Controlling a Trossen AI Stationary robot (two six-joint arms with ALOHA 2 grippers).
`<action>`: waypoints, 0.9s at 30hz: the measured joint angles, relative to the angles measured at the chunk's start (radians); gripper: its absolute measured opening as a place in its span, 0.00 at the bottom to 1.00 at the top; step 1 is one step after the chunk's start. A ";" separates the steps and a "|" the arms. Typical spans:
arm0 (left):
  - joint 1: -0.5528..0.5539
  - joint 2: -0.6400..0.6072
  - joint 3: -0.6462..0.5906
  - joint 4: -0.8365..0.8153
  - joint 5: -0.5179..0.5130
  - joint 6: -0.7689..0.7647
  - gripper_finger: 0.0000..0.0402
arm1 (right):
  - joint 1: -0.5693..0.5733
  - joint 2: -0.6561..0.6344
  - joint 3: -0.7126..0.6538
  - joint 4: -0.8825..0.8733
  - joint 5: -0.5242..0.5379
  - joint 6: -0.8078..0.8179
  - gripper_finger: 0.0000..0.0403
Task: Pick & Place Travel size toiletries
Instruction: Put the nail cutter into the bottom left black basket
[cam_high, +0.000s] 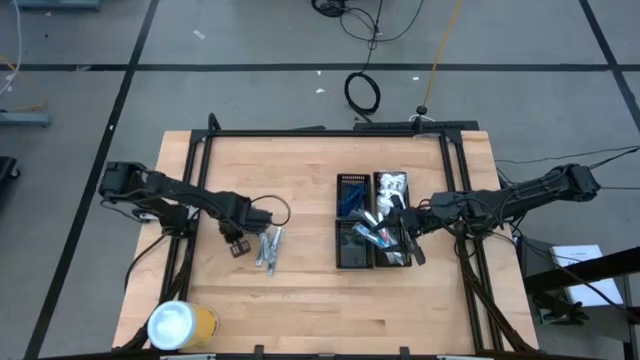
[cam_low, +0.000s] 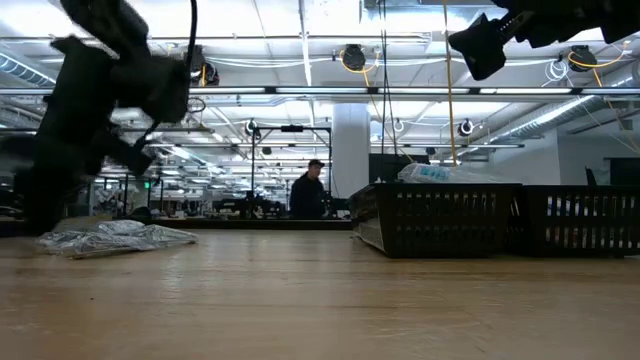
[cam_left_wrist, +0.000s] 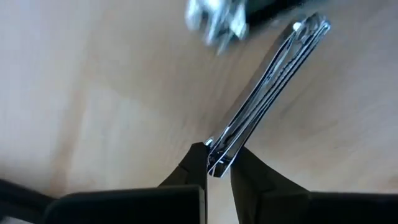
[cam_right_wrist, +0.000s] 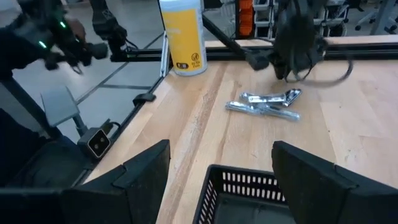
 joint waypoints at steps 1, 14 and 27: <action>-0.006 -0.029 0.022 0.018 -0.009 -0.002 0.06 | 0.000 0.000 0.000 0.000 0.008 0.000 0.67; -0.104 -0.270 0.089 0.890 -0.259 0.530 0.06 | -0.012 0.122 -0.001 0.198 0.315 -0.101 0.67; 0.028 0.018 0.117 1.479 -0.079 0.875 0.06 | -0.133 0.511 0.001 0.923 0.264 -0.217 0.67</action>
